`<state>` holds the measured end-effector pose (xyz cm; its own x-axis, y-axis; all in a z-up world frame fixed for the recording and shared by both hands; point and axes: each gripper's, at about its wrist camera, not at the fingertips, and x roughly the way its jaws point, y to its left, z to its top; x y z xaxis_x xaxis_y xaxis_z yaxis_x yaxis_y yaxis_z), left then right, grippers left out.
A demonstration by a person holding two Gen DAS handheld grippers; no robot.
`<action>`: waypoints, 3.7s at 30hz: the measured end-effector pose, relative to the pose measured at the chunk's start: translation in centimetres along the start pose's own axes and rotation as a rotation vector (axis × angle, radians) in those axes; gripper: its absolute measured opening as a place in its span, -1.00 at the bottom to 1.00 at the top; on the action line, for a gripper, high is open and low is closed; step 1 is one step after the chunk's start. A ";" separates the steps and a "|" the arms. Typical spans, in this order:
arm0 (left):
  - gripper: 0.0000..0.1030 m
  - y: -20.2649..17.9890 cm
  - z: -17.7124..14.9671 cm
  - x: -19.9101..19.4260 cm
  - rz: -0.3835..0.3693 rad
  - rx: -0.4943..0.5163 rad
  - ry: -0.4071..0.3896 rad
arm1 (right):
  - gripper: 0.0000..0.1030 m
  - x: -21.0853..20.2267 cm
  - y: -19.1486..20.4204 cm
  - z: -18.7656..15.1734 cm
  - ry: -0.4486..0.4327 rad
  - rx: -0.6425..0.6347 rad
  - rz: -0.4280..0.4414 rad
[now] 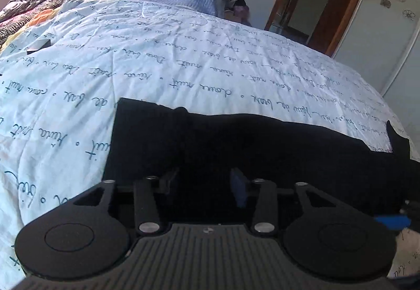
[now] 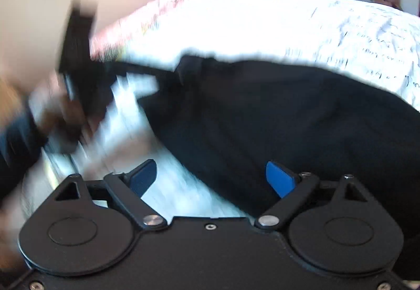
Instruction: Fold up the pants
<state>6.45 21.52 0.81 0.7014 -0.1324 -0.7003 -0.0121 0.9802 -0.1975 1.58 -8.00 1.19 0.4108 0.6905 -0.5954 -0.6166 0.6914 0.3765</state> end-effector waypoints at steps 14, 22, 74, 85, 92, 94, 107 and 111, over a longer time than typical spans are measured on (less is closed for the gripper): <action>0.71 -9.1 -3.2 -2.0 -0.052 0.144 -0.264 | 0.84 -12.6 -17.6 3.6 -0.152 0.306 -0.358; 0.86 -9.7 -6.4 2.4 -0.085 0.144 -0.208 | 0.84 -10.4 -36.0 7.4 0.203 0.499 -0.843; 1.00 -12.0 -6.9 3.2 -0.007 0.277 -0.153 | 0.37 -31.1 -30.4 -19.5 -0.661 1.188 -0.406; 1.00 -12.3 -7.1 3.2 0.010 0.289 -0.154 | 0.62 -29.7 -32.9 -17.3 -0.605 1.195 -0.434; 1.00 -12.3 -7.1 3.1 0.016 0.290 -0.155 | -0.86 -29.5 -32.0 -17.0 -0.585 1.097 -0.502; 1.00 -12.3 -7.1 3.0 0.010 0.291 -0.152 | -0.86 -31.0 -30.7 -16.5 -0.654 1.064 -0.471; 0.96 -12.9 -7.7 -0.3 -0.137 0.204 -0.112 | -0.80 -33.7 -30.0 -27.2 -0.778 1.259 -0.326; 0.97 -14.2 -8.6 -2.2 -0.244 0.183 -0.103 | -0.07 -34.4 -29.0 -26.8 -0.814 1.263 -0.288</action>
<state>-1.07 6.59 -0.75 0.7366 -0.3603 -0.5724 0.2874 0.9328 -0.2174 -12.65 -57.48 -8.26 0.9180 0.1396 -0.3711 0.3299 0.2504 0.9102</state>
